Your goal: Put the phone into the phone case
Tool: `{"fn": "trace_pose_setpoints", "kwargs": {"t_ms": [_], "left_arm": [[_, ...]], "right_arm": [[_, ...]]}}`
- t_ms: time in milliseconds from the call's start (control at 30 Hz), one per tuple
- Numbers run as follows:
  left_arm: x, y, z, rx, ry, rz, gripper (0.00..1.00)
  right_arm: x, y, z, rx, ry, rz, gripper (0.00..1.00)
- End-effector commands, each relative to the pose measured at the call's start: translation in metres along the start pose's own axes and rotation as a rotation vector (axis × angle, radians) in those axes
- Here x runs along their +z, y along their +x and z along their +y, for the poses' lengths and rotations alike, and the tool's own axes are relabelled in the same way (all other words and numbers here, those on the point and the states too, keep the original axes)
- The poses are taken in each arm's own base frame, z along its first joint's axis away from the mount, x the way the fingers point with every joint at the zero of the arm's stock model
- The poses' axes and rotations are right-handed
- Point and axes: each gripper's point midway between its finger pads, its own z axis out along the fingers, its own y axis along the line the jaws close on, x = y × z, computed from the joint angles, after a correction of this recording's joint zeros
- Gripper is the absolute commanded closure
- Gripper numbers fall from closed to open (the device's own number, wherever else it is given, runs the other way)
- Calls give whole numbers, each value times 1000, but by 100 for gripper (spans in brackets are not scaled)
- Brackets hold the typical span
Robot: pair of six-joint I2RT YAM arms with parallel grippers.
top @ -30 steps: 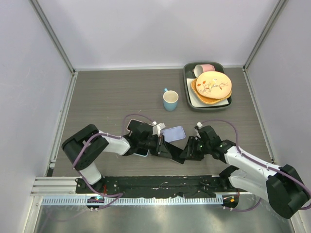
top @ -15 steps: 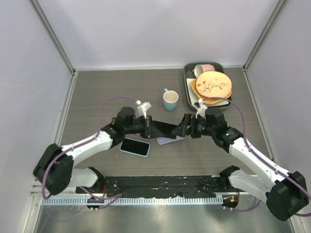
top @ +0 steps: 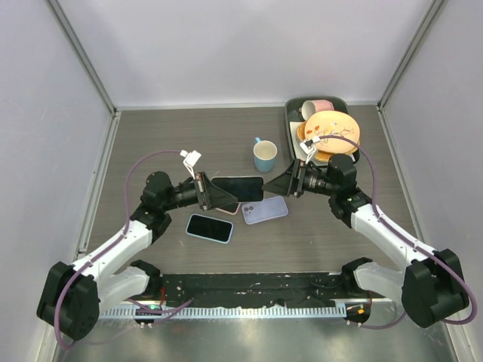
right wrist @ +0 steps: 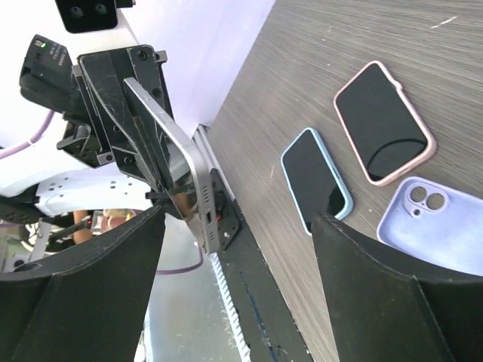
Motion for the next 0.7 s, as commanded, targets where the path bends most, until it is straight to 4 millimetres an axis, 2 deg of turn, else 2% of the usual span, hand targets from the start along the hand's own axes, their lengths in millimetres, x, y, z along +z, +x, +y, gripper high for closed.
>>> {"fn": "trace_pose_setpoints", "kwargs": {"t_ms": [0, 67, 100, 233, 333, 367, 433, 467, 533, 567, 633, 667], "left_arm": [[-4, -15, -42, 80, 166, -32, 100], [-3, -17, -44, 71, 180, -37, 100], [-1, -16, -44, 67, 192, -26, 100], [1, -18, -43, 57, 197, -24, 100], [3, -17, -41, 50, 195, -17, 100], [3, -17, -40, 50, 194, -18, 100], [4, -18, -39, 50, 190, -21, 99], [4, -18, -38, 48, 185, -24, 96], [4, -19, -36, 52, 178, -26, 88], [5, -19, -34, 53, 166, -23, 76], [6, -17, -28, 38, 129, -11, 61], [7, -19, -22, 60, 102, -21, 48]], "right_arm": [[4, -9, 38, -56, -167, -12, 18], [9, -5, 42, -53, -175, -6, 23], [11, -6, 50, -58, -207, -11, 27], [16, -5, 61, -62, -252, -9, 34], [19, -2, 67, -63, -277, 6, 47], [20, -2, 68, -66, -283, 11, 61], [23, 1, 67, -57, -287, 32, 80], [23, 2, 68, -57, -293, 41, 98], [24, 2, 66, -59, -288, 42, 99], [25, 1, 65, -75, -279, 35, 99], [25, 1, 60, -72, -244, 43, 99], [26, -3, 58, -111, -229, 33, 99]]}}
